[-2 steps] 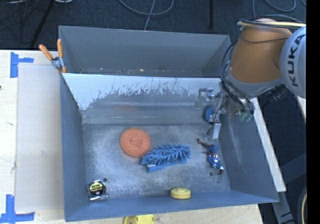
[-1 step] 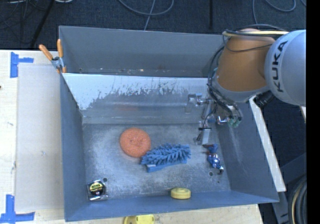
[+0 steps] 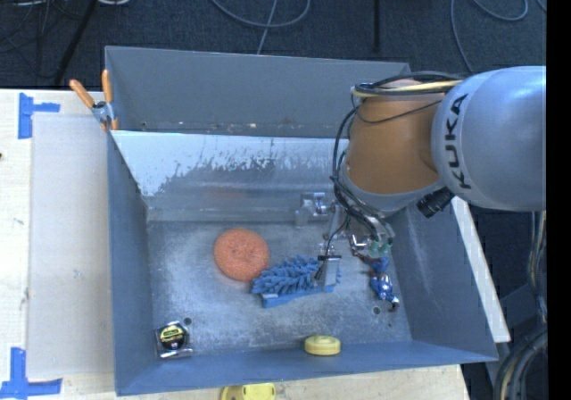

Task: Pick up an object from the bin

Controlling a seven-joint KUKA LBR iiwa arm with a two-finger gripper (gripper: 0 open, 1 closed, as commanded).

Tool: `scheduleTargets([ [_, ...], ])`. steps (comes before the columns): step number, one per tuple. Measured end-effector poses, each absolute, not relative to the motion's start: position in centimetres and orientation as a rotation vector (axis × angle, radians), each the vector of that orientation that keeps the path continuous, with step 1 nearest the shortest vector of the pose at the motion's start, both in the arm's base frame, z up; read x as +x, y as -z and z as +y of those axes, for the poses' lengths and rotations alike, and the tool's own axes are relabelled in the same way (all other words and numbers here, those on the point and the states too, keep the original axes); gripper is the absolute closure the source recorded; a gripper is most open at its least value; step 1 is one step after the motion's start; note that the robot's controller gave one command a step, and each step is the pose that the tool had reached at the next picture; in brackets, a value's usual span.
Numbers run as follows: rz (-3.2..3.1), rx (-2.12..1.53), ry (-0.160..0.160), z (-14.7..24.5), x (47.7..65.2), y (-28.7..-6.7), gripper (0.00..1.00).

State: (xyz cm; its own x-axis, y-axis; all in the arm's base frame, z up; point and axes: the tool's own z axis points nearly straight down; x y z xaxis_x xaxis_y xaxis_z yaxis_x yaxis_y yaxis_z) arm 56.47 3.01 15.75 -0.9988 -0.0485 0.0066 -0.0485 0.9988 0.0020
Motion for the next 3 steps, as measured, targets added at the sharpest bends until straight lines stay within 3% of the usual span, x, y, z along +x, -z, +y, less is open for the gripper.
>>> scheduleTargets([
  [1,-3.112,0.411,0.001,3.6,56.3,-13.0,0.00],
  [2,-3.085,0.577,0.001,4.8,55.7,-6.8,0.00],
  [3,-3.086,0.568,0.002,5.3,55.4,-6.9,1.00],
])
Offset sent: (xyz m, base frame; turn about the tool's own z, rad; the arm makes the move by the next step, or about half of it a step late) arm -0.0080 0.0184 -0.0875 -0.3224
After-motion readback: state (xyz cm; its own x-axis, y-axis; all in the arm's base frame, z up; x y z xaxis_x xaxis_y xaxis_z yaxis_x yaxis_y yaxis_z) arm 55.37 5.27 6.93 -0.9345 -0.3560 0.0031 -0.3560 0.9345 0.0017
